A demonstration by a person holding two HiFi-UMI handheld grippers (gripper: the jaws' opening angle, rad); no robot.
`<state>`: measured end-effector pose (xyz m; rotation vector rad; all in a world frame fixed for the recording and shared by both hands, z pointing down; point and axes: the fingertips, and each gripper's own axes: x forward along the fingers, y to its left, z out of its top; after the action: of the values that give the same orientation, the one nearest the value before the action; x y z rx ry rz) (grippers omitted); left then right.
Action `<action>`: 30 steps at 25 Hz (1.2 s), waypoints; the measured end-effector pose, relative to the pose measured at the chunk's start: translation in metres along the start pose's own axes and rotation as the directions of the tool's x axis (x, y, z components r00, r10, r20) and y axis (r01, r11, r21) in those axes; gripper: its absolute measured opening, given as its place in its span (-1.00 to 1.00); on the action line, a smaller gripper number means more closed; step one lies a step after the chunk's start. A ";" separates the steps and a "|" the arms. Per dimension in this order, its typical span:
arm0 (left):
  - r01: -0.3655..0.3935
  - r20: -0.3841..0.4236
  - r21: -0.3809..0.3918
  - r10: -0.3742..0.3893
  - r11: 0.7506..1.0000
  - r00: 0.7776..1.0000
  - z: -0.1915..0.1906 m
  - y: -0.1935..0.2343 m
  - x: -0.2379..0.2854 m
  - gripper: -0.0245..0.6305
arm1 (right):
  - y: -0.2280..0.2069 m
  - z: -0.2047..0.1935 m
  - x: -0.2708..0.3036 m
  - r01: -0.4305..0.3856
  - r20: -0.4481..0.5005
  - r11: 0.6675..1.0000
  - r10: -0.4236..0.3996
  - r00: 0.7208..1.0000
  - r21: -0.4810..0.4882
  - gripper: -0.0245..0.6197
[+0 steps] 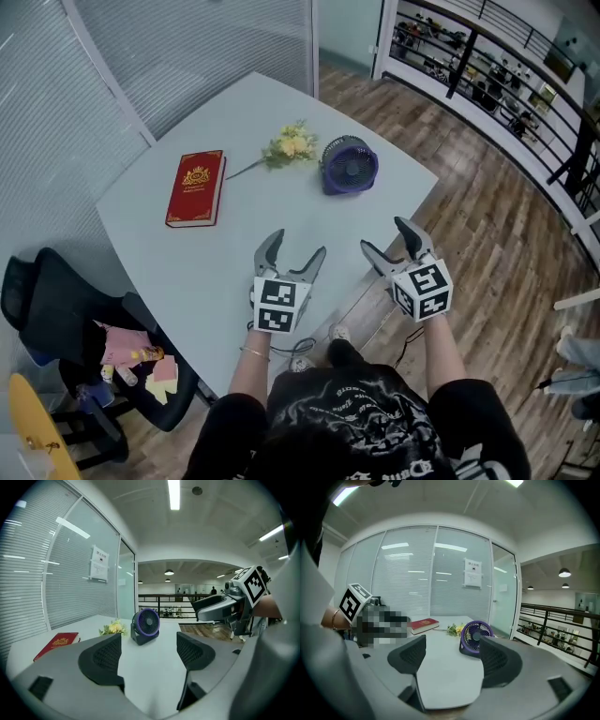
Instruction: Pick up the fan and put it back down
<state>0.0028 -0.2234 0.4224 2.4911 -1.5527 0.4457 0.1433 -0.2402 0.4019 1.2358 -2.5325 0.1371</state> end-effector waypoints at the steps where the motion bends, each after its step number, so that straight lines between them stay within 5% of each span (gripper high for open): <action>1: 0.000 0.011 -0.006 0.000 1.000 1.000 0.000 -0.001 -0.006 0.21 | 0.005 0.000 -0.005 0.000 0.009 1.000 0.000 1.000 0.004 0.20; 19: 0.044 -0.029 -0.030 -0.045 0.999 0.999 -0.055 -0.052 -0.071 0.21 | 0.068 -0.055 -0.062 0.004 0.005 0.999 -0.005 1.000 0.048 0.20; 25: 0.046 0.012 -0.038 -0.046 0.998 0.999 -0.043 -0.057 -0.074 0.21 | 0.064 -0.056 -0.069 0.031 0.000 0.998 -0.031 1.000 0.059 0.20; 30: 0.060 0.046 -0.028 -0.058 0.998 0.997 -0.037 -0.068 -0.081 0.20 | 0.074 -0.057 -0.075 0.005 0.017 0.999 -0.006 1.000 0.036 -0.07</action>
<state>0.0239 -0.1135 0.4307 2.5341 -1.4860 0.3569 0.1419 -0.1250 0.4350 1.2627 -2.5514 0.1723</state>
